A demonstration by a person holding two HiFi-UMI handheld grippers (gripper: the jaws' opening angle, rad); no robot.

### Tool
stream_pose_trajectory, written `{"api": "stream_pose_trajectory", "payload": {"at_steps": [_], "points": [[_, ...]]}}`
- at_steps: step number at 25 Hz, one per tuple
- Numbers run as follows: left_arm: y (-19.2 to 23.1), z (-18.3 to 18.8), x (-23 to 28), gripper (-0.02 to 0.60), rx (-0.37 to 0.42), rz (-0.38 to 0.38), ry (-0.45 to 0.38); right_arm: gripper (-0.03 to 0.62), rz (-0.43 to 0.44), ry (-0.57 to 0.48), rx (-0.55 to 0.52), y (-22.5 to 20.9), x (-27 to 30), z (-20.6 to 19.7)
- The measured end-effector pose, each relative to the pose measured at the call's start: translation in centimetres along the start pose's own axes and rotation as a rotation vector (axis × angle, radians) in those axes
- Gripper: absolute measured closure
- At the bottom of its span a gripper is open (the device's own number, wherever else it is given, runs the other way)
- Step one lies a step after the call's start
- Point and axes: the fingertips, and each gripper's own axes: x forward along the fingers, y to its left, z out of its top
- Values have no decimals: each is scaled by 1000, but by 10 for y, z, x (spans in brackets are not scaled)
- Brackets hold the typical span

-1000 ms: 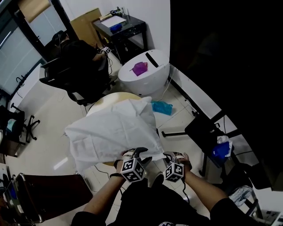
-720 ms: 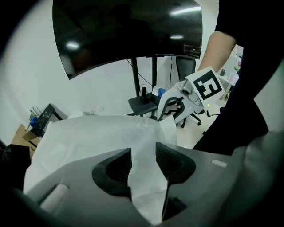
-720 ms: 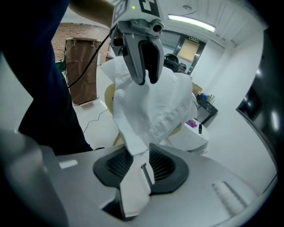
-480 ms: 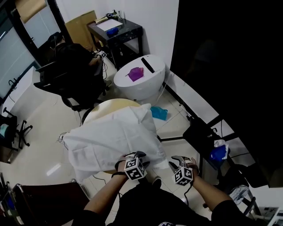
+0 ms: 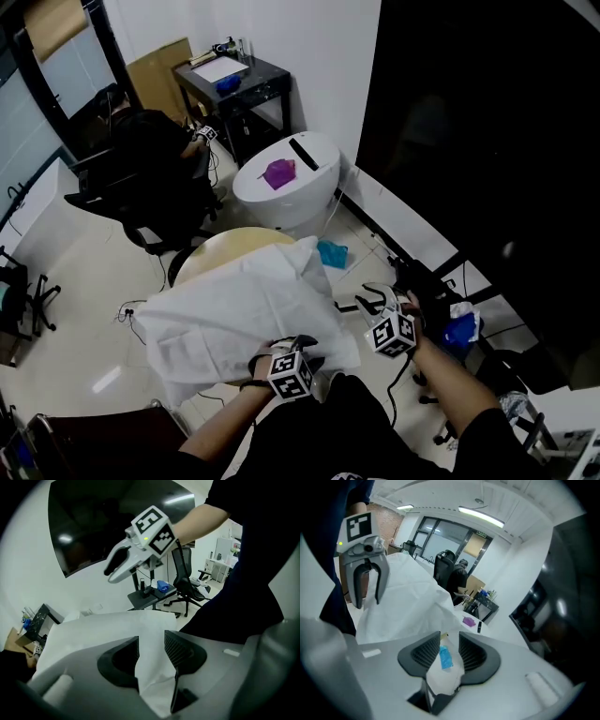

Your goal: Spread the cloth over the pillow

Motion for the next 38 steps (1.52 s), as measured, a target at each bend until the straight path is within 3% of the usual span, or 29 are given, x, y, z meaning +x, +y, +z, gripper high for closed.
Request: {"api": "stream_pose_trajectory", "payload": {"at_steps": [7,19,24,28,33,38], "points": [[6,-5,6,422,-56,14,19,457,123,-13,-132,-11,79,21],[32,0,14,422,-212,73,21,457,309,-97,-401,13,177,44],[37,-6,12,422,-253,96,20,470,326,-121,-394,22,191,52],[43,-8,9,422,-270,112,16,583,319,-143,-355,21,191,59],[47,-12,9,422,-297,117,12,585,294,-136,-305,6,190,64],[46,-9,10,422,-300,98,11,585,205,-112,-263,-43,198,69]]}}
